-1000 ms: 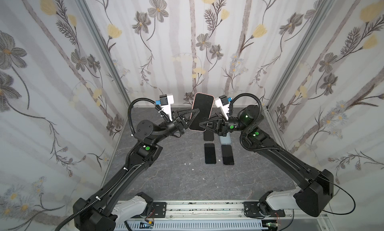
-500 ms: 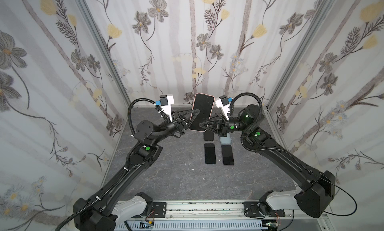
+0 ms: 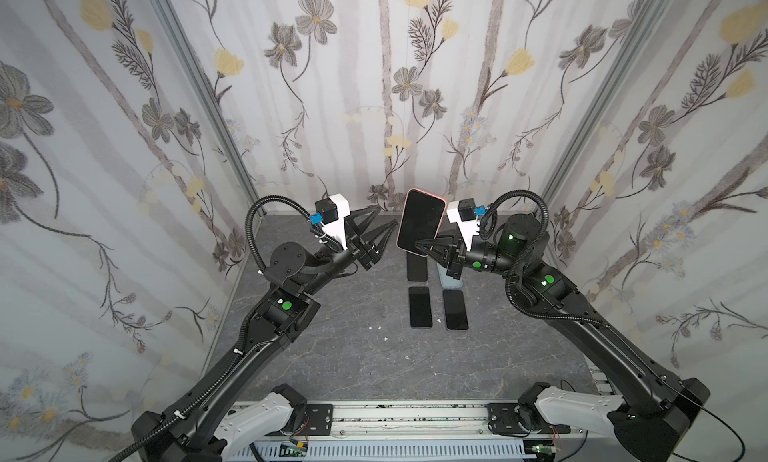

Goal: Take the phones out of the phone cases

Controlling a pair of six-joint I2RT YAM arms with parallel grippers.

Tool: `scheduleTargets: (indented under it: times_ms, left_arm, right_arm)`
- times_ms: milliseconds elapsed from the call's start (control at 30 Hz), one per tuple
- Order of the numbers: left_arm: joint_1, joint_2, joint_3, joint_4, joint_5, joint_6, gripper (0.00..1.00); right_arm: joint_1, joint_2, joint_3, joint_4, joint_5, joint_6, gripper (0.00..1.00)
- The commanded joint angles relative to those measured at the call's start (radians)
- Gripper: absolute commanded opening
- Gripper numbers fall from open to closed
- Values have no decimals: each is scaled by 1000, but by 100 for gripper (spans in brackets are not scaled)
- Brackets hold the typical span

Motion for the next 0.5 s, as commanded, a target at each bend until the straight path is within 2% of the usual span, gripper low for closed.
scheduleTargets:
  times_ms: [0, 233, 467]
  left_arm:
    - [-39, 13, 44, -72, -102, 213, 53]
    - [-165, 49, 90, -123, -209, 374, 52]
    - [-207, 66, 98, -124, -240, 430, 48]
  right_arm:
    - [0, -11, -4, -56, 174, -144, 0]
    - [28, -69, -53, -53, 281, -238, 0]
    - [43, -108, -78, -54, 308, -300, 0]
